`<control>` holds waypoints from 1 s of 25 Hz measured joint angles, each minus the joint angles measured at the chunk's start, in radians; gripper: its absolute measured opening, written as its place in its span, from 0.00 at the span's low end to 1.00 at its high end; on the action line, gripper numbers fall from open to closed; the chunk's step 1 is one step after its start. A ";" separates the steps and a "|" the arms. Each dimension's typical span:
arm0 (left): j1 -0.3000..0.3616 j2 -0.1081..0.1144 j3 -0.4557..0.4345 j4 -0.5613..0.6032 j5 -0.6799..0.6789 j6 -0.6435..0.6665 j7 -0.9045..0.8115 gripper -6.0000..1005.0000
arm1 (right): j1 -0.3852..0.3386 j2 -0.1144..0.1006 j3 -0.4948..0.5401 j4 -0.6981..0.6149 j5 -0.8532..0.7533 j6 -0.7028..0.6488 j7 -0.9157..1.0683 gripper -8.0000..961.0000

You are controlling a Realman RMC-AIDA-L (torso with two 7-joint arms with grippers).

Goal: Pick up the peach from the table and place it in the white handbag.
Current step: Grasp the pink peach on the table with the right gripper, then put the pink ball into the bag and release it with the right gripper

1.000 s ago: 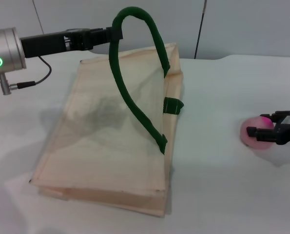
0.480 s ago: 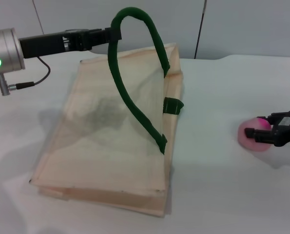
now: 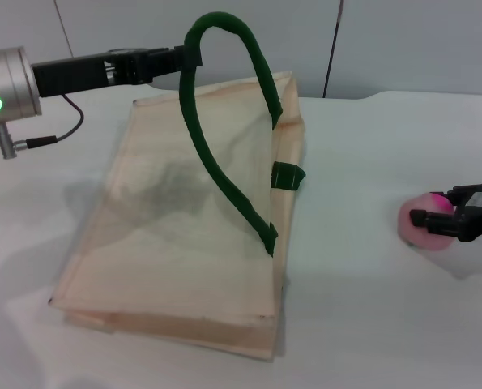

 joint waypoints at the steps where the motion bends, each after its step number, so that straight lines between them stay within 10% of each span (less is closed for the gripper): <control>1: 0.000 0.000 0.000 0.000 0.000 0.001 -0.001 0.12 | 0.000 0.000 0.000 0.000 0.000 0.001 0.000 0.51; 11: -0.009 0.008 0.000 0.000 -0.024 0.046 -0.005 0.12 | 0.040 0.002 -0.004 -0.046 0.036 0.103 -0.006 0.50; 25: -0.049 0.007 0.000 0.009 -0.049 0.051 -0.014 0.12 | 0.270 0.014 -0.090 0.146 0.096 0.125 -0.107 0.48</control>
